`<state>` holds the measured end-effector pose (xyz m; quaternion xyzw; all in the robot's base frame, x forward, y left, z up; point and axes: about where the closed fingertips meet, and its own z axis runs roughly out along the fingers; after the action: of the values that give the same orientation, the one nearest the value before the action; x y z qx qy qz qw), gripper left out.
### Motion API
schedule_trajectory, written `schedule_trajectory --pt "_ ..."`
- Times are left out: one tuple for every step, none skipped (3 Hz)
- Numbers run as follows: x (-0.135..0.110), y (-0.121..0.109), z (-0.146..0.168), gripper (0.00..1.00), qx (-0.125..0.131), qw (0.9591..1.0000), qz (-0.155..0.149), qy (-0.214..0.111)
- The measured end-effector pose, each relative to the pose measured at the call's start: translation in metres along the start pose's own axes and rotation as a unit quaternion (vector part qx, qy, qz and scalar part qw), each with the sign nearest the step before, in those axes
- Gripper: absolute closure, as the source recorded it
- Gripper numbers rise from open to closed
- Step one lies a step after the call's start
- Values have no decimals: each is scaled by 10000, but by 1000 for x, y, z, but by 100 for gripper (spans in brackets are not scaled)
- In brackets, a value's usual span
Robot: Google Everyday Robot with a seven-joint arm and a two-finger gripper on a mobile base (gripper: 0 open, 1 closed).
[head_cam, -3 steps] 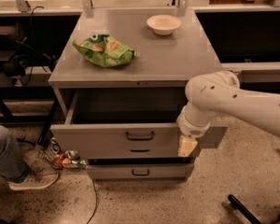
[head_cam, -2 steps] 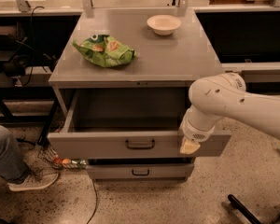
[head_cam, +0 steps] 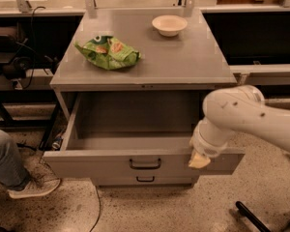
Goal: Open top drawer
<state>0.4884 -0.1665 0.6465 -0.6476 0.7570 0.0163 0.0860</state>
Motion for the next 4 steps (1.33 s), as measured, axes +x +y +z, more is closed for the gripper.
schedule_trajectory --pt "1 3 0 100 -11 10000 30 -15" --pt "6 26 3 100 -14 9997 192 -174" --pt "6 26 3 100 -14 9997 192 -174" --pt "9 43 5 100 -8 9992 279 -292"
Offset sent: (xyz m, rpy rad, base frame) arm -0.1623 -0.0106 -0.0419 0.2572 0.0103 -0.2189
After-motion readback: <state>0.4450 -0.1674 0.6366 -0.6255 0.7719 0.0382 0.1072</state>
